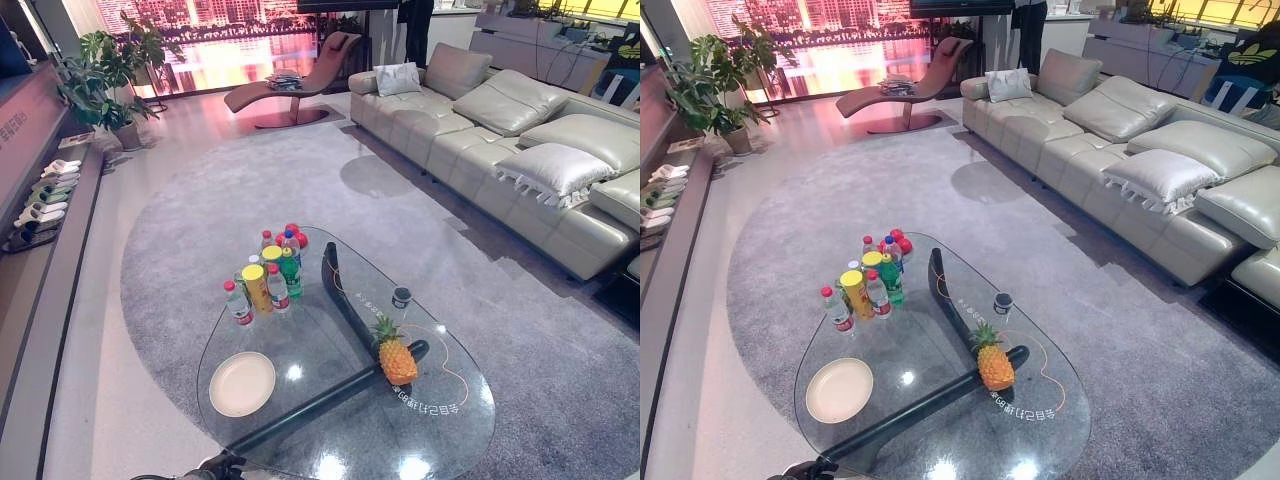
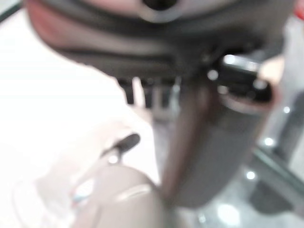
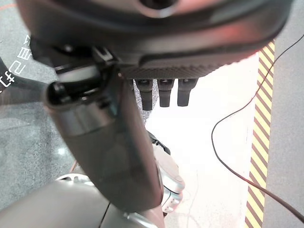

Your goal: Pick up the fruit to the plate

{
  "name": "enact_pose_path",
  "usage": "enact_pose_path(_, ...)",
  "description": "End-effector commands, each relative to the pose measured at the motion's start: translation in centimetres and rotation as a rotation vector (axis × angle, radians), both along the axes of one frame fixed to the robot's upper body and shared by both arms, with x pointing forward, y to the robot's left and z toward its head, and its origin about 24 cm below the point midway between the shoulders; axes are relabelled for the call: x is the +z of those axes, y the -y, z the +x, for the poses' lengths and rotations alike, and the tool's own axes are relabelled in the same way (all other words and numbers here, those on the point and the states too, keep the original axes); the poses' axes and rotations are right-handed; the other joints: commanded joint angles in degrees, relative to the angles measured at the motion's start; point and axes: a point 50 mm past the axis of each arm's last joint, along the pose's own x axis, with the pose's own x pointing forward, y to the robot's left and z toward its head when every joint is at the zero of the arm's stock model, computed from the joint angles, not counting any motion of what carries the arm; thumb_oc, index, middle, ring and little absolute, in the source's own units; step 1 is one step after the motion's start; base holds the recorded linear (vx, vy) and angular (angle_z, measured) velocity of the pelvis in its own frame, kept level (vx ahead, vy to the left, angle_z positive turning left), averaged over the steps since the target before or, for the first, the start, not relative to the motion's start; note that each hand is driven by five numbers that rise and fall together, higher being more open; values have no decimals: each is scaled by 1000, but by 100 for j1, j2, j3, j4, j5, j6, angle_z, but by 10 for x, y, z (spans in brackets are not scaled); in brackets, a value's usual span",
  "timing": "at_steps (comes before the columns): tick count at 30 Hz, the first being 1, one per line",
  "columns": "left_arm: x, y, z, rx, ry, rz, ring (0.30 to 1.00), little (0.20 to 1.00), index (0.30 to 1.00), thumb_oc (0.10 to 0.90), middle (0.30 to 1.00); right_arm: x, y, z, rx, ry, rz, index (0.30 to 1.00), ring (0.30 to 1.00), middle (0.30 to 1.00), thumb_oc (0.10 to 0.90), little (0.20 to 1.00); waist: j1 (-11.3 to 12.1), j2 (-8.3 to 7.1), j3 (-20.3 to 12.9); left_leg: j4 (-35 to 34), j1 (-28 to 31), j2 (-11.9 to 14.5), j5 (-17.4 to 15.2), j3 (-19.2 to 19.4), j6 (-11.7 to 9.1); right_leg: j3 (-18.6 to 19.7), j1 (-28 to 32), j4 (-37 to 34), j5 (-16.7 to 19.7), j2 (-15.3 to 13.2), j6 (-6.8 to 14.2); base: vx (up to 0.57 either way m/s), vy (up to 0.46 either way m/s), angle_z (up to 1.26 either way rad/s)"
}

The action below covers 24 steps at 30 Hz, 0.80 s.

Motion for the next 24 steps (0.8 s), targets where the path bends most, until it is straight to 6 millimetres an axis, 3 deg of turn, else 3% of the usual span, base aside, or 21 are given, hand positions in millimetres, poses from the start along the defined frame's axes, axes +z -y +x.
enact_pose_path(1,2,-4,9,-2,-5,18,900,900,900,800,900,7,13,21,-2,16,-72,900,900,900,800,900,98,1,223,37,187,412,-50,230,-180,33,-79,-4,438,-354,206,0,0,0)
enact_pose_path(24,2,-7,4,28,-20,24,900,900,900,800,900,8,17,15,-39,4,-93,900,900,900,800,900,114,-33,298,37,171,411,-48,165,-183,67,-95,-4,437,-320,206,4,1,0)
